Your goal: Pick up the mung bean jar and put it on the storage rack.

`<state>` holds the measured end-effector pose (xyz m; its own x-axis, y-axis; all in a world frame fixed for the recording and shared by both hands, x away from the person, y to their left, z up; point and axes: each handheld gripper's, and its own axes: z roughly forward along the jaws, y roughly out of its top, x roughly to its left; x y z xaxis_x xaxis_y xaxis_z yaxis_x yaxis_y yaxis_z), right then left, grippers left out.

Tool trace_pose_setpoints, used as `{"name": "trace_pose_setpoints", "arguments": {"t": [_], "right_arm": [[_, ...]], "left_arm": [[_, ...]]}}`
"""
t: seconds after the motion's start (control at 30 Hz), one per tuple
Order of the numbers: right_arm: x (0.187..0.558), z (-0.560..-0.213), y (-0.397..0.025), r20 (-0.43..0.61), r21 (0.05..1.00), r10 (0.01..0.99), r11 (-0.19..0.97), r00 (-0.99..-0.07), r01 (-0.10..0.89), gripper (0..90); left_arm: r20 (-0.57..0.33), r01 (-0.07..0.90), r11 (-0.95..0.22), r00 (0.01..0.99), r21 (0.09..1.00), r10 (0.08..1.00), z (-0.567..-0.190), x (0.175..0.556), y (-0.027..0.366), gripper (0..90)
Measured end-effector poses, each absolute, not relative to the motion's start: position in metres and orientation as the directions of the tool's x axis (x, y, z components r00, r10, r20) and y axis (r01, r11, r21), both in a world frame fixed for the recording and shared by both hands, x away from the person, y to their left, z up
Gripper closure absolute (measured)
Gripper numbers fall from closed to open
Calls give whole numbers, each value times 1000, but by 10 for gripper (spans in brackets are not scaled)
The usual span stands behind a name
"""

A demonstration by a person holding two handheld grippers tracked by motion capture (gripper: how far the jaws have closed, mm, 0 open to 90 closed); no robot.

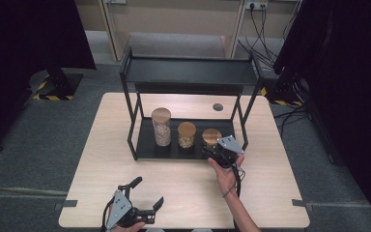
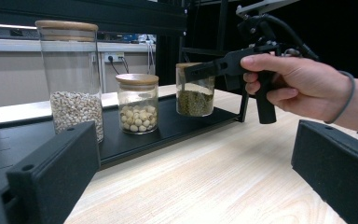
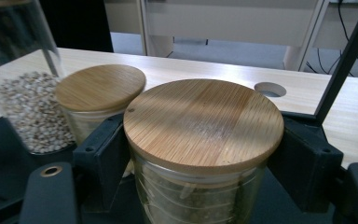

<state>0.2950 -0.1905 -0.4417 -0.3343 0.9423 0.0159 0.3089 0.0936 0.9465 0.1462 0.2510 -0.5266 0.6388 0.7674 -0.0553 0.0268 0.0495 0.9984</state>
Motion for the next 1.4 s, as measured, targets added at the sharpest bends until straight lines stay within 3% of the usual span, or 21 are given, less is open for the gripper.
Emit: {"name": "trace_pose_setpoints", "arguments": {"t": [1.4], "right_arm": [[326,-457,-174,14,943,957,83,-290,321,253]], "left_arm": [[-58,25,54,641,998,766,-526,146,252,6]]}}
